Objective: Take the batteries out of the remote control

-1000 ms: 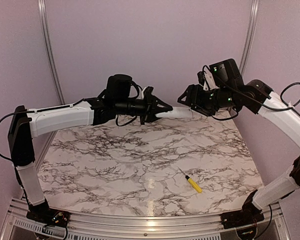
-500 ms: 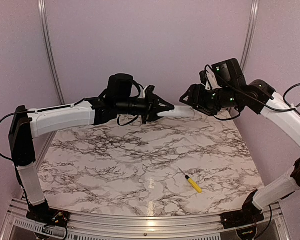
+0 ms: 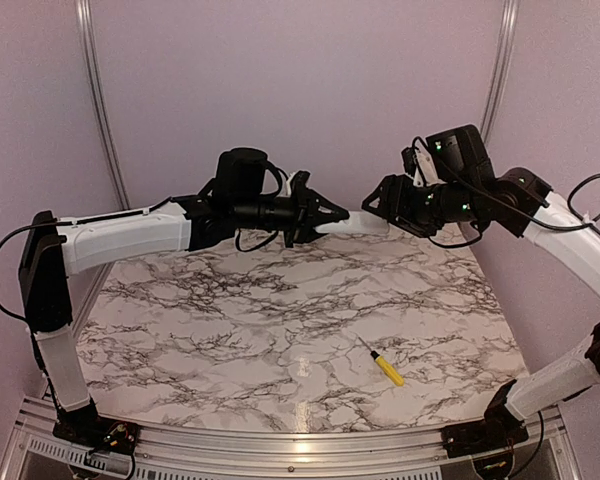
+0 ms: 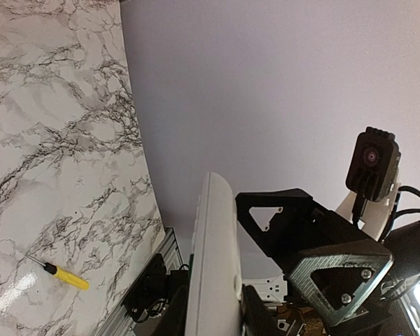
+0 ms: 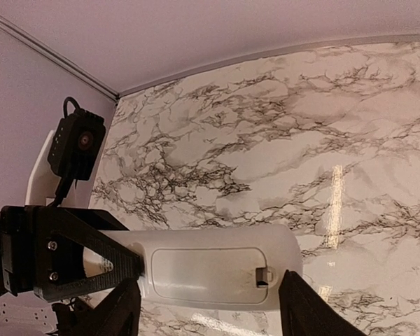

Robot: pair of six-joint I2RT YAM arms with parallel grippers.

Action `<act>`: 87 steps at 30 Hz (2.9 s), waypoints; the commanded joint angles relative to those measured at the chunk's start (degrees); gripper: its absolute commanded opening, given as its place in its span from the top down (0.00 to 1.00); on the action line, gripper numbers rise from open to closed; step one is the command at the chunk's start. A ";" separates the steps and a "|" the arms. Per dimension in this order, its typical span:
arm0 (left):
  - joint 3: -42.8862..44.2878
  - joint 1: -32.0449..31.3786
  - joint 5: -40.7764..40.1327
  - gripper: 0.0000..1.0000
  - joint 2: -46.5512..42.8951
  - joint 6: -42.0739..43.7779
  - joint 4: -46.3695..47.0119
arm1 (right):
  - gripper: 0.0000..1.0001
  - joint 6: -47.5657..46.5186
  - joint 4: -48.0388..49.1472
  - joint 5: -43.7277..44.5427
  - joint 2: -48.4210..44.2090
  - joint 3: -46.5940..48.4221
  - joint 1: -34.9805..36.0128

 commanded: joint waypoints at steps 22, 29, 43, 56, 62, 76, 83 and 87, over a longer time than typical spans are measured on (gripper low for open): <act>1.22 -0.93 0.30 1.00 -0.61 2.17 3.54 | 0.36 1.47 3.04 -1.21 -2.08 -2.67 -0.39; 1.11 -1.05 0.58 1.00 -0.87 2.41 4.41 | 0.36 2.14 2.71 -1.11 -3.05 -3.98 -0.39; 1.02 -1.48 1.77 1.00 -0.90 3.52 6.02 | 0.36 2.96 7.27 -6.86 -3.15 -6.43 -0.39; 0.72 -1.73 1.74 1.00 -2.00 5.47 6.50 | 0.36 4.91 9.03 -9.28 -3.40 -8.30 -0.39; -0.12 -1.80 1.07 1.00 -2.46 6.44 5.29 | 0.34 2.97 8.04 -8.96 -4.38 -5.70 -0.39; -1.44 -1.79 -0.39 1.00 -3.42 7.63 4.13 | 0.33 1.75 -1.08 -2.09 -5.66 0.22 -0.39; -1.60 -1.90 -0.20 1.00 -3.79 7.82 4.31 | 0.33 1.97 0.77 -2.89 -5.62 -1.44 -0.44; -1.65 -2.02 -0.20 1.00 -3.92 8.02 4.20 | 0.33 1.90 1.52 -3.34 -5.28 -1.36 -0.39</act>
